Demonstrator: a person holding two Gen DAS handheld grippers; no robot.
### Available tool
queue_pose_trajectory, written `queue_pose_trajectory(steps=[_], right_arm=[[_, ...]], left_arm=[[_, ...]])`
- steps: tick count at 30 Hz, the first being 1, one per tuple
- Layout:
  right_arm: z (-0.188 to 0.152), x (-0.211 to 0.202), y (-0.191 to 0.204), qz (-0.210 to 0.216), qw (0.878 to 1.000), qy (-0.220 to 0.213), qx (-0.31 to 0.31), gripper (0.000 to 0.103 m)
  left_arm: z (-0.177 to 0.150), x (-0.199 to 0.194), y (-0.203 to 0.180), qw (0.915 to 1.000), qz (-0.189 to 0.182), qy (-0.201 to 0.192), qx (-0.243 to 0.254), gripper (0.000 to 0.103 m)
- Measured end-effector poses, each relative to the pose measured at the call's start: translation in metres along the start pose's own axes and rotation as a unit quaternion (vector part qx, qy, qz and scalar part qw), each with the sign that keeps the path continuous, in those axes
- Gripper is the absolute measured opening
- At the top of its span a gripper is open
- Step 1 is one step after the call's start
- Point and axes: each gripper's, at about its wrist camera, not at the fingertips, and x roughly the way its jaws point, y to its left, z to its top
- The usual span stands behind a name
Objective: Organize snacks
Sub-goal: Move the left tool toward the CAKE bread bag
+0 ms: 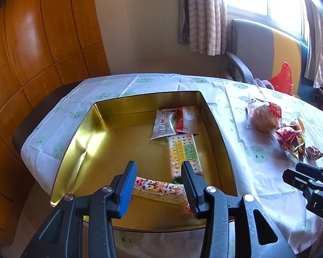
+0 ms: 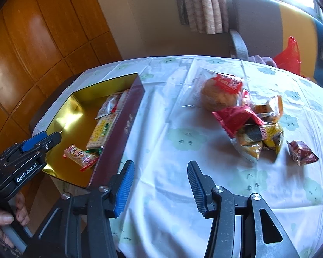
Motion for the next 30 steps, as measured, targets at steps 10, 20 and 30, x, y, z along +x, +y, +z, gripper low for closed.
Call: queue_pose_trajectory(steps=[10,20,30], right_arm=[[-0.009,-0.006,-0.041,-0.028,0.999,-0.002,0.038,0.055],[-0.032,-0.010,-0.093,-0.072,0.993,0.015,0.089,0.056],[-0.038,-0.016,-0.117,-0.077,0.990,0.009,0.118,0.061]], left_arm=[[0.007,0.004,-0.027,0.9990,-0.026,0.005,0.036,0.044],[0.021,0.012,-0.074,0.9910,-0.100,0.023,0.085,0.044],[0.055,0.031,-0.136,0.9688,-0.174,0.047,0.170,0.070]])
